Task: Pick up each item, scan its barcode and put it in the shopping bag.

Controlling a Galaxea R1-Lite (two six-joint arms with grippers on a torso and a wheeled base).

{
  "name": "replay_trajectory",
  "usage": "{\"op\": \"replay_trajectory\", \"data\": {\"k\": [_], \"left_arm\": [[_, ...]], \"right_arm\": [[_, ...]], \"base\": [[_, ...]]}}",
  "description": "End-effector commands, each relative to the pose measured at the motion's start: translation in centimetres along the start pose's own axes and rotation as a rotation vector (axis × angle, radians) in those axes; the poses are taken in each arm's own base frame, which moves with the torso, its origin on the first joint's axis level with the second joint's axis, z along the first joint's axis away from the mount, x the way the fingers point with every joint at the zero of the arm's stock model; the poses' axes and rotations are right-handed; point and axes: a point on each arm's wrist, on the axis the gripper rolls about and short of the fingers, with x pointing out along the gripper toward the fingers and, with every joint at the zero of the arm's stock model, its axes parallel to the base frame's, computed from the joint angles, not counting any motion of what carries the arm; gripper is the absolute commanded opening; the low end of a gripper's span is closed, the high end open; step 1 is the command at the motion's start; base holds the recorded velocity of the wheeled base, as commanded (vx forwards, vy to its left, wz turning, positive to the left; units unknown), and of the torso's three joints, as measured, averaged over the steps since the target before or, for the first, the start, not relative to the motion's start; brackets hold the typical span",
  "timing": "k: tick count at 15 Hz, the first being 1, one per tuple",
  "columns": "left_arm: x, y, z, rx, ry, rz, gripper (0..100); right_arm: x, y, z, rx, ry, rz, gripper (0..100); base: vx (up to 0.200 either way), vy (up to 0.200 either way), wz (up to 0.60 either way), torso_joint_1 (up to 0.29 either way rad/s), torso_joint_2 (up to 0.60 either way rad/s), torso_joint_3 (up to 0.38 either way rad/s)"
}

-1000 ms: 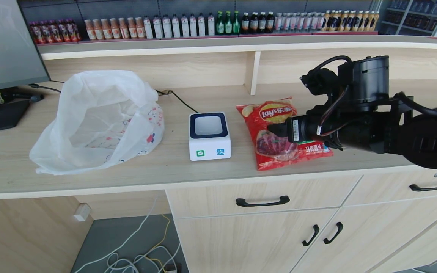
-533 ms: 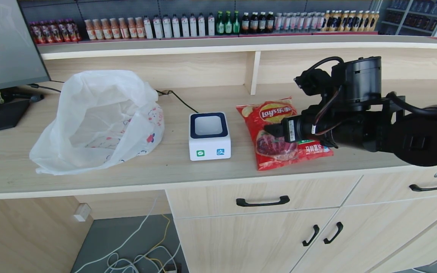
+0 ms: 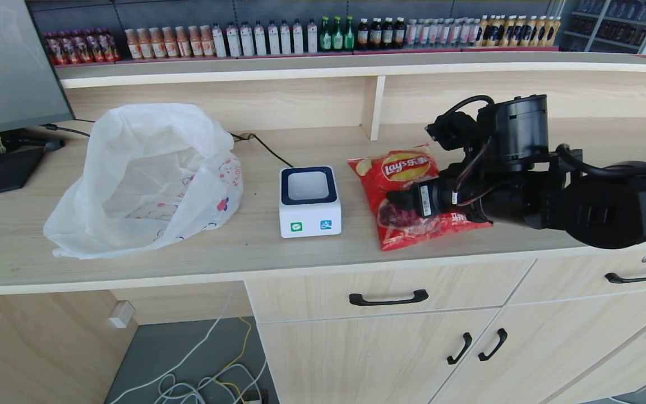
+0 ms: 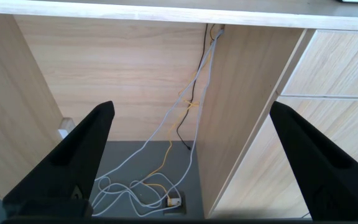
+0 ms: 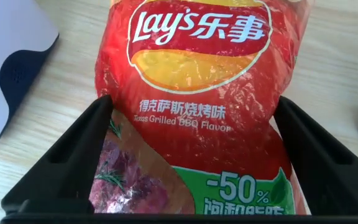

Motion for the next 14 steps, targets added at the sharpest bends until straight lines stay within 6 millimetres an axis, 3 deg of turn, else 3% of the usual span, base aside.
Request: {"op": "replay_trajectory", "data": {"k": [1, 14], "left_arm": [[0.0, 0.0, 0.0, 0.0, 0.0, -0.001, 100], [0.0, 0.0, 0.0, 0.0, 0.0, 0.0, 100]], "right_arm": [[0.3, 0.0, -0.2, -0.013, 0.007, 0.001, 100], [1.4, -1.0, 0.7, -0.063, 0.089, 0.003, 100]], "base": [[0.0, 0.0, 0.0, 0.0, 0.0, 0.0], [0.0, 0.0, 0.0, 0.0, 0.0, 0.0]]}}
